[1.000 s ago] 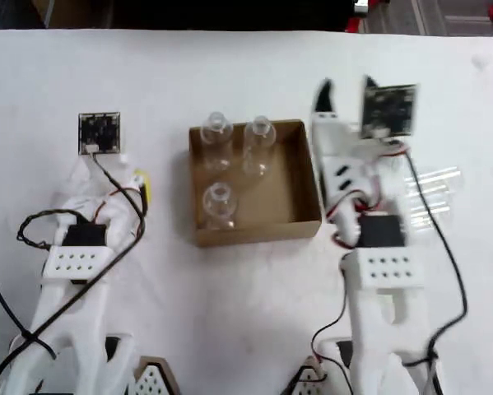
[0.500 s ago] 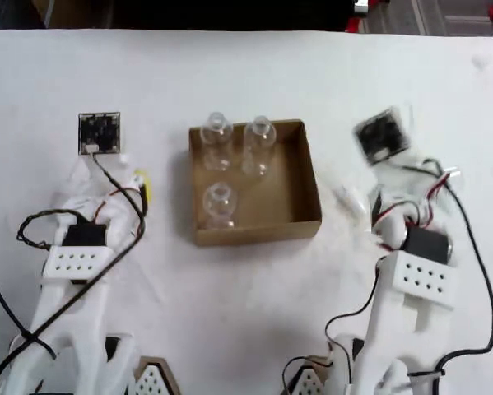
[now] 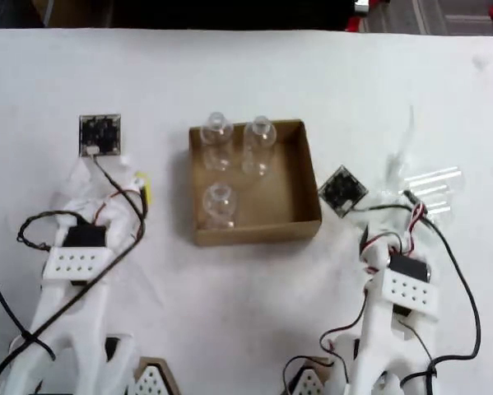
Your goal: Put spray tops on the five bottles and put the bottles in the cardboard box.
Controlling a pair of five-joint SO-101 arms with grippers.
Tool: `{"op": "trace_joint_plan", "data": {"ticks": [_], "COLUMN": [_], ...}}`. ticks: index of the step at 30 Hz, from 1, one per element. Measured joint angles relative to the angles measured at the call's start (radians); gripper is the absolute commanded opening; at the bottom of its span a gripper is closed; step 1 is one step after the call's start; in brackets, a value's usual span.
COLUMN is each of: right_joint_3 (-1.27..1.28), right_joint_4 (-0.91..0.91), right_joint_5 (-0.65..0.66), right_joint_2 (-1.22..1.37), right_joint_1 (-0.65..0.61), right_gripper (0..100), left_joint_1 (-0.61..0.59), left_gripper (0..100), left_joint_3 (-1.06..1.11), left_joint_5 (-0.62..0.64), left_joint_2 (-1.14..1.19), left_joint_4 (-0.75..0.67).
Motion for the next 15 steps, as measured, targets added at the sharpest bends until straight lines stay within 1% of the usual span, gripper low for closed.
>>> {"op": "trace_joint_plan", "data": {"ticks": [2,6,8,12,13,15], "right_joint_3": [0.000,0.000,0.000,-0.006,-0.008,-0.008], "right_joint_4": [0.021,0.038,0.038,0.038,0.040,0.061], "right_joint_5": [0.044,0.199,0.247,0.315,0.339,0.385], "right_joint_2": [-0.002,-0.003,-0.003,-0.003,-0.003,-0.003], "right_joint_1": [-0.002,-0.038,-0.048,-0.046,-0.044,-0.046], "right_gripper": [18.3,18.7,19.5,29.4,30.9,30.3], "left_joint_1": [0.000,0.000,0.000,0.000,0.000,0.000], "left_gripper": [9,9,9,9,9,9], "left_joint_3": [0.000,0.000,0.000,0.000,0.000,0.000], "left_joint_5": [0.000,0.000,0.000,0.000,0.000,0.000], "left_joint_2": [0.000,0.000,0.000,0.000,0.000,0.000], "left_joint_4": [0.000,0.000,0.000,0.000,0.000,0.000]}}
